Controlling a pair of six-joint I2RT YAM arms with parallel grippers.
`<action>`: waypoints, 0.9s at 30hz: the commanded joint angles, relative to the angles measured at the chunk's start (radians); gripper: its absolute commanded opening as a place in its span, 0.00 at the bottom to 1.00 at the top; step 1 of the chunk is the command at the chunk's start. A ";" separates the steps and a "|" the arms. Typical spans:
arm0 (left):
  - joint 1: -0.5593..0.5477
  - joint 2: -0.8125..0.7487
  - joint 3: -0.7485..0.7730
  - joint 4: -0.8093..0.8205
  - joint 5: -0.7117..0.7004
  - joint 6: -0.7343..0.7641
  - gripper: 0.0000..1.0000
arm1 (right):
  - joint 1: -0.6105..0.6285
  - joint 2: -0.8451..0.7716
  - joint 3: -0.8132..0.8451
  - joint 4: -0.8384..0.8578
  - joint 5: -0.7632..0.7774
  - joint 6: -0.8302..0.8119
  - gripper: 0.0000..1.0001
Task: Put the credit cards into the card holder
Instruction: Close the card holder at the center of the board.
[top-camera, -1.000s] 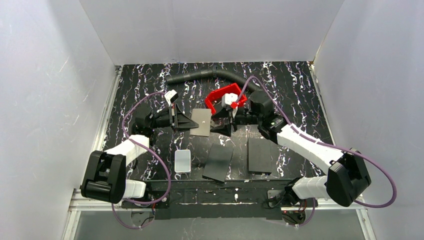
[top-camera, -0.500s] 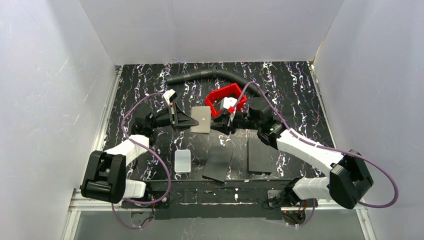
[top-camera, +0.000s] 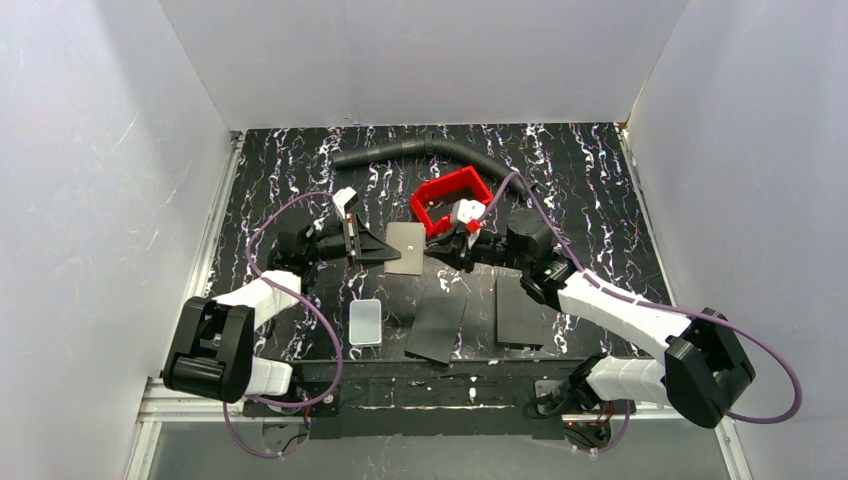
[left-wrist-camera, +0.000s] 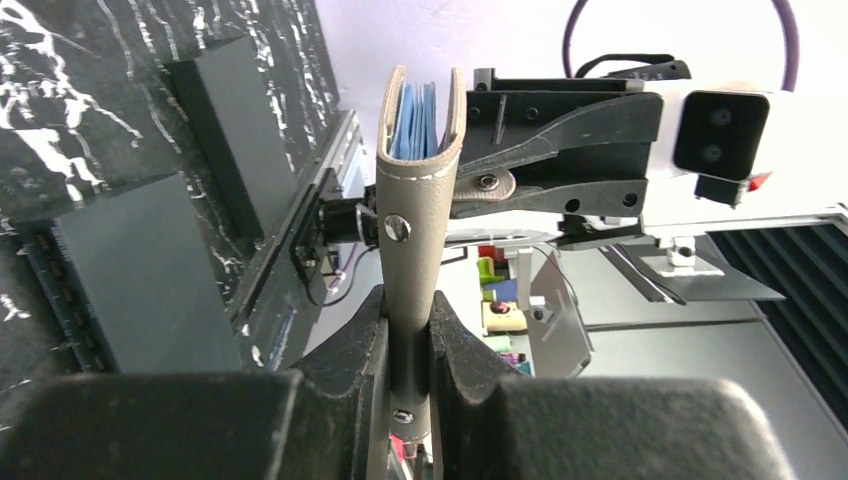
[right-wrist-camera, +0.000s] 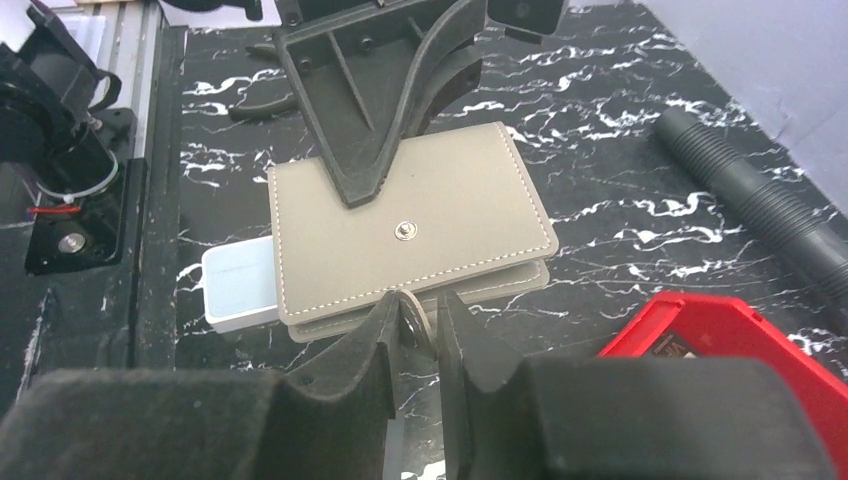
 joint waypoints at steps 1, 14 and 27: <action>0.005 -0.002 0.003 -0.204 -0.072 0.242 0.00 | 0.003 0.060 0.039 0.011 -0.059 -0.029 0.25; 0.006 0.233 0.056 -0.350 -0.174 0.482 0.00 | 0.003 0.404 0.206 -0.125 -0.179 -0.182 0.19; -0.013 0.358 0.054 -0.381 -0.296 0.541 0.00 | 0.003 0.621 0.344 -0.170 -0.237 -0.175 0.30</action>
